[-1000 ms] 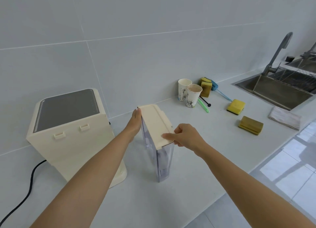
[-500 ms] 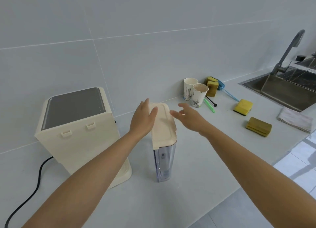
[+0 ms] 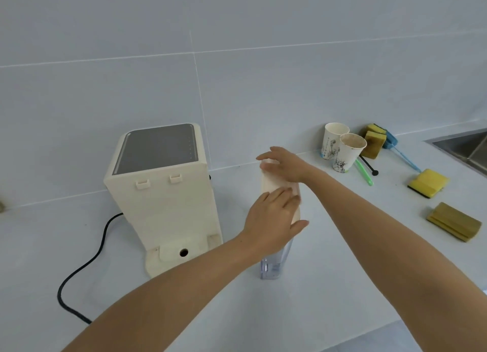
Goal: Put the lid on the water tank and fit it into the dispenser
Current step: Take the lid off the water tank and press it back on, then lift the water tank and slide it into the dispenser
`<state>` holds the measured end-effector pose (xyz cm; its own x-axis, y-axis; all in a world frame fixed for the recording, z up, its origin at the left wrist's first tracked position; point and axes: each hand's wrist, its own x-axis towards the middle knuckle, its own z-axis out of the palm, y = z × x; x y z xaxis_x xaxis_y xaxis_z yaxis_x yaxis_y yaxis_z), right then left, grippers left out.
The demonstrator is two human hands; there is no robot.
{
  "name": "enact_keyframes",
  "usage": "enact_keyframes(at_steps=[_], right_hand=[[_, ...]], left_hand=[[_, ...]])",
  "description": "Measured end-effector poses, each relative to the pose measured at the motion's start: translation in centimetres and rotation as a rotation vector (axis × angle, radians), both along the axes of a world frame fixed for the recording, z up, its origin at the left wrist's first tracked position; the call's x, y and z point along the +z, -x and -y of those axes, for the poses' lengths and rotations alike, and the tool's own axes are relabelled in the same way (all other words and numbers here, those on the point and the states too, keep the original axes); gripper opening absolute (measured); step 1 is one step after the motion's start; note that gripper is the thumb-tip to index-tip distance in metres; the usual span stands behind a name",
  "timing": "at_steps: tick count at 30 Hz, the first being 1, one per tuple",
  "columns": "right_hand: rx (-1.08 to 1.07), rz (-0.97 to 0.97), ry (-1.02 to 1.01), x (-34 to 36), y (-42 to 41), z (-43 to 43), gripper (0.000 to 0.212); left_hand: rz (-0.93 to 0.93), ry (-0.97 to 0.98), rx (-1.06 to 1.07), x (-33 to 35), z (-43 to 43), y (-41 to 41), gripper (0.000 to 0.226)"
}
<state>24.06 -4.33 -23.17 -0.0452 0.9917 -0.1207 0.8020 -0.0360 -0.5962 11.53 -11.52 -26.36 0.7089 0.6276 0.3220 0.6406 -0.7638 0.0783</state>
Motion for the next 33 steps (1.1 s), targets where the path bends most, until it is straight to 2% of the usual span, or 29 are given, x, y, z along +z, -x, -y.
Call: enact_keyframes(at_steps=[6, 12, 17, 26, 33], right_hand=[[0.026, 0.086, 0.038, 0.1, 0.4, -0.3, 0.034], [-0.085, 0.085, 0.033, 0.0, -0.5, 0.3, 0.03], [-0.204, 0.086, 0.016, -0.3, -1.8, 1.7, 0.036], [-0.361, 0.001, -0.011, -1.1, -3.0, 4.8, 0.045], [-0.472, 0.067, 0.026, -1.3, -2.9, 6.9, 0.048]], left_hand=[[0.008, 0.017, -0.015, 0.2, 0.1, -0.1, 0.047], [-0.011, -0.033, -0.063, -0.1, -0.1, 1.4, 0.044], [-0.046, -0.105, -0.119, -0.4, -1.7, 3.9, 0.044], [-0.167, -0.163, -0.099, -0.3, -4.9, 7.1, 0.046], [-0.189, -0.203, -0.096, 0.3, -6.8, 8.2, 0.045]])
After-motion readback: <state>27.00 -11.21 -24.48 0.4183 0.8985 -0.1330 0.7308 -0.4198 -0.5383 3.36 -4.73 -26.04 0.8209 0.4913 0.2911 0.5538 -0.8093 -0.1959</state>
